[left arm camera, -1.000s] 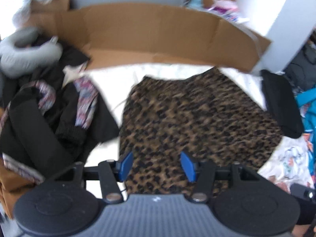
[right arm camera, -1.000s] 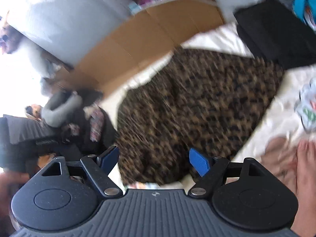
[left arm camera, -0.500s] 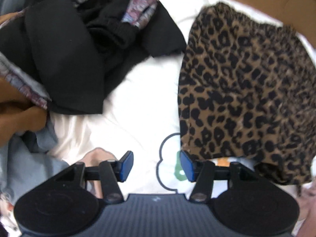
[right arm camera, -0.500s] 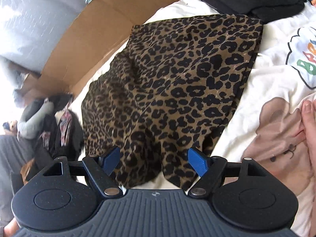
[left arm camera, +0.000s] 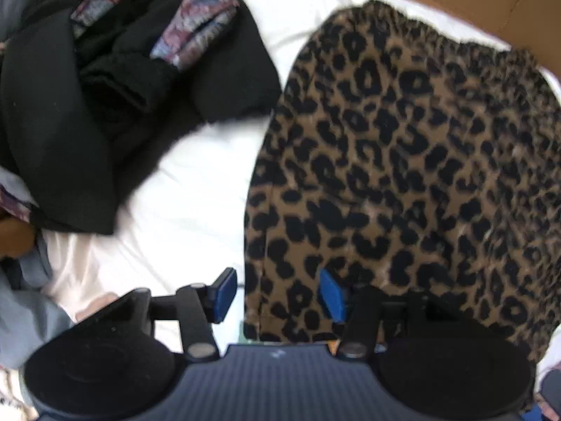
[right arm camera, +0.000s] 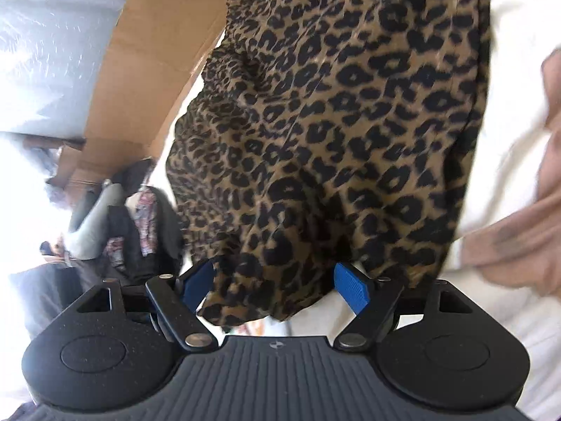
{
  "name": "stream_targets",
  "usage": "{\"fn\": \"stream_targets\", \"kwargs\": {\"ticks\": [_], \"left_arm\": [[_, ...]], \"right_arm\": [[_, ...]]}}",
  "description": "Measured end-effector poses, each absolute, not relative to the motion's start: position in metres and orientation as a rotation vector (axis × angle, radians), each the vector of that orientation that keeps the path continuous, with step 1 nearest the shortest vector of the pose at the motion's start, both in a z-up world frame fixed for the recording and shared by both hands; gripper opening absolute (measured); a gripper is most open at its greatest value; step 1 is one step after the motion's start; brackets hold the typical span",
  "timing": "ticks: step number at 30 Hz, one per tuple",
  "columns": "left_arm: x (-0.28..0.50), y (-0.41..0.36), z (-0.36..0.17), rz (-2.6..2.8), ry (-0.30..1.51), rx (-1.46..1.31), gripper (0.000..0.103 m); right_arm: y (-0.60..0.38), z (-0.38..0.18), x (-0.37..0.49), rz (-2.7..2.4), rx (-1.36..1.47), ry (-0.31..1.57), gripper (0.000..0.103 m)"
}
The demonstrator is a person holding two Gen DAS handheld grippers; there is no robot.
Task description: Fold clothes
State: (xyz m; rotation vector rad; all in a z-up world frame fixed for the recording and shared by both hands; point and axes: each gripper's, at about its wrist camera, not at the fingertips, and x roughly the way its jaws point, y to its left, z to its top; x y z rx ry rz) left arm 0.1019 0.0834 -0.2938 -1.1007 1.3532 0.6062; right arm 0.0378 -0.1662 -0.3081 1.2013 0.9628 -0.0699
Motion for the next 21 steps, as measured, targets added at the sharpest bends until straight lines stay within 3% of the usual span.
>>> {"fn": "stream_targets", "kwargs": {"ticks": [4, 6, 7, 8, 11, 12, 21], "left_arm": [[0.106, 0.068, -0.300, 0.615, 1.398, -1.088, 0.055], [0.106, 0.061, -0.302, 0.624, 1.388, -1.120, 0.055], [0.106, 0.058, -0.303, 0.629, 1.379, -1.127, 0.054], [0.105, 0.055, -0.305, 0.633, 1.377, -1.120, 0.047], [0.101, 0.051, -0.309, 0.658, 1.365, -1.149, 0.021], [0.099, 0.052, -0.309, 0.658, 1.356, -1.158, 0.011], [0.060, 0.060, -0.293, 0.676, 1.272, -1.230, 0.008]], "right_arm": [[-0.160, -0.318, 0.028, -0.061, 1.297, 0.949, 0.078], [-0.157, -0.319, 0.028, -0.044, 1.301, 0.949, 0.068], [-0.156, -0.320, 0.029, -0.035, 1.291, 0.950, 0.056], [-0.156, -0.320, 0.030, -0.032, 1.281, 0.953, 0.046], [-0.161, -0.324, 0.028, -0.055, 1.306, 0.943, 0.012], [-0.163, -0.325, 0.027, -0.059, 1.311, 0.935, 0.007], [-0.175, -0.333, 0.015, -0.108, 1.379, 0.885, 0.007]]}}
